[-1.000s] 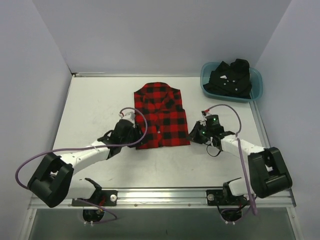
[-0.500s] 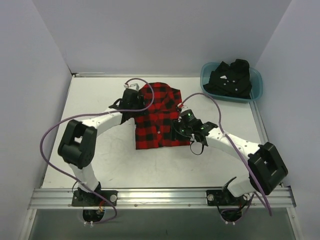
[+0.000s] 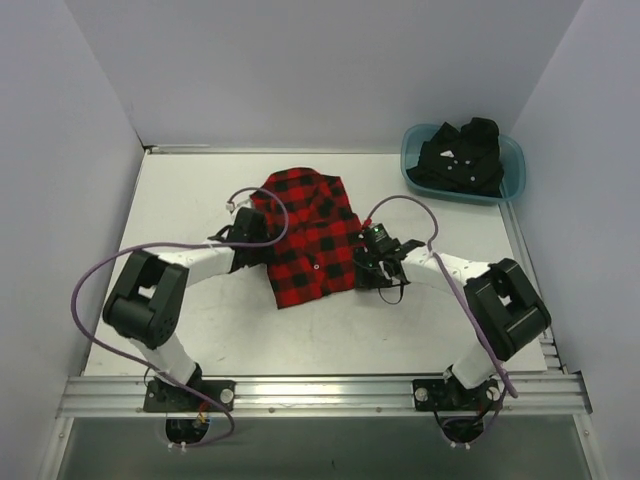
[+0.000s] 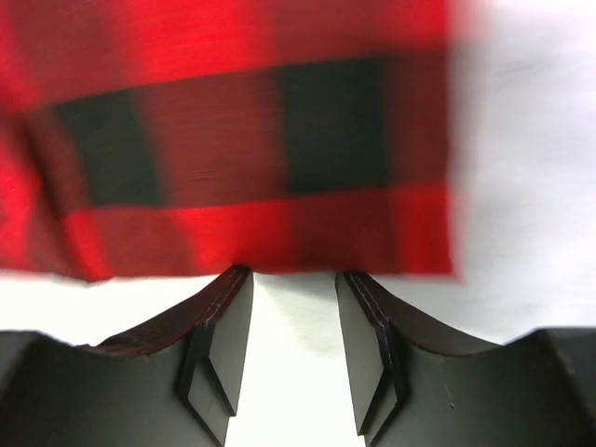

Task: Fold and stack the long sleeve shirts
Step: Fold the shirt

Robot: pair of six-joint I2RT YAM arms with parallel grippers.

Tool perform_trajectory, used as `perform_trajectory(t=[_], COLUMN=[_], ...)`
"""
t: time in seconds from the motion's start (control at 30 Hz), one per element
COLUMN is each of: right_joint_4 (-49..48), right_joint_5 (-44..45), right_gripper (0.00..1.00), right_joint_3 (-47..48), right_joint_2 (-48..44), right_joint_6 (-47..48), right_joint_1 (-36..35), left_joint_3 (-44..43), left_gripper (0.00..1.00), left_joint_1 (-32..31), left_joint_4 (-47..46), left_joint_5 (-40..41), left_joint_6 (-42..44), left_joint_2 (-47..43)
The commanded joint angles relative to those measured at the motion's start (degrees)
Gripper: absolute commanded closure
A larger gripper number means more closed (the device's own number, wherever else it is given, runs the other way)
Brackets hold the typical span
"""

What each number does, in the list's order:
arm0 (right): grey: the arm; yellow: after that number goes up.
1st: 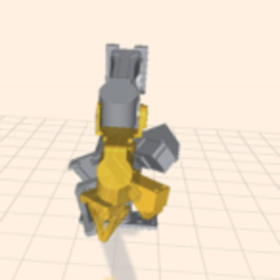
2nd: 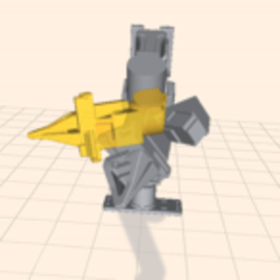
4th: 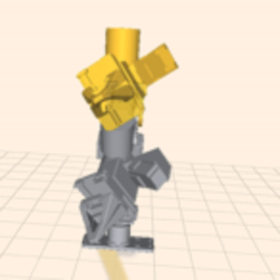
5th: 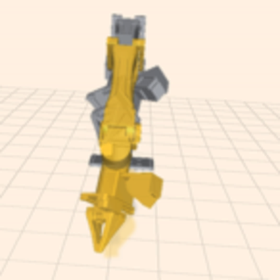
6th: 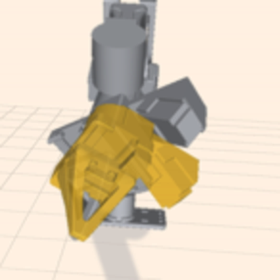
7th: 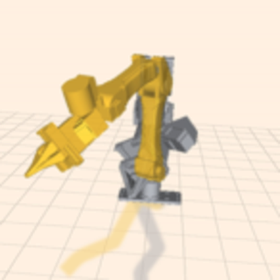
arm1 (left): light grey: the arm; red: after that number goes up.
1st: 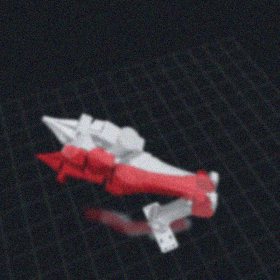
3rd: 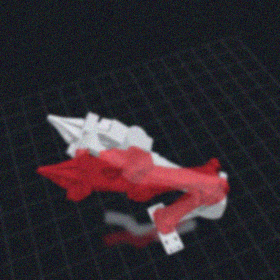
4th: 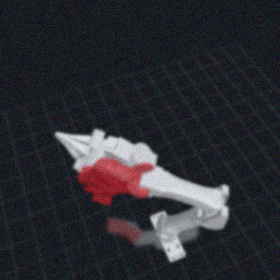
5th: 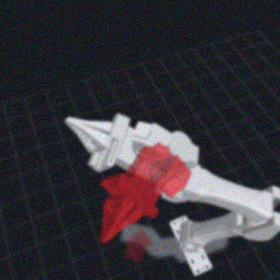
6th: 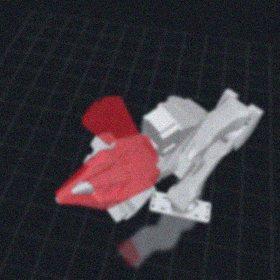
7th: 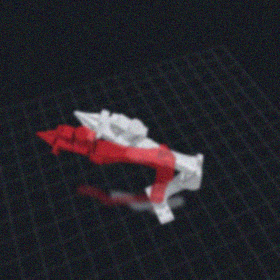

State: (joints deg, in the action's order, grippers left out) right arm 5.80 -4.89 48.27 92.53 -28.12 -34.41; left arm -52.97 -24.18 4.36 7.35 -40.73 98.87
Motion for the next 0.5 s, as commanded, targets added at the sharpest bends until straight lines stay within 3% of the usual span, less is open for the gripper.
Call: perform_trajectory(t=[0.0, 0.13, 0.2, 0.3, 0.47], right_joint_4=[4.92, 5.97, 5.97, 7.11, 7.64], right_joint_5=[4.27, 4.71, 3.57, 1.12, -1.09], right_gripper=[0.58, 0.58, 0.58, 0.58, 0.55], right_joint_3=[-0.29, 3.83, 5.95, 10.34, 9.56], right_joint_2=[-1.04, -0.42, 0.8, 0.73, -4.72], right_joint_6=[5.25, 7.29, 7.29, 6.24, 2.56], right_joint_1=[6.09, 12.15, 13.49, 13.76, 6.32], left_joint_3=[8.92, 19.81, 25.25, 27.04, 22.31], left_gripper=[0.52, 0.52, 0.51, 0.38, 0.16], left_joint_1=[0.19, -1.73, -6.82, -15.15, -15.37], left_joint_4=[3.46, 3.11, 2.85, 4.24, 13.72], left_joint_5=[2.49, 2.66, 3.89, 6.17, 9.16], left_joint_6=[-7.77, -14.19, -18.58, -20.26, -14.23], left_joint_2=[-7.26, -17.26, -23.68, -30.02, -37.25])
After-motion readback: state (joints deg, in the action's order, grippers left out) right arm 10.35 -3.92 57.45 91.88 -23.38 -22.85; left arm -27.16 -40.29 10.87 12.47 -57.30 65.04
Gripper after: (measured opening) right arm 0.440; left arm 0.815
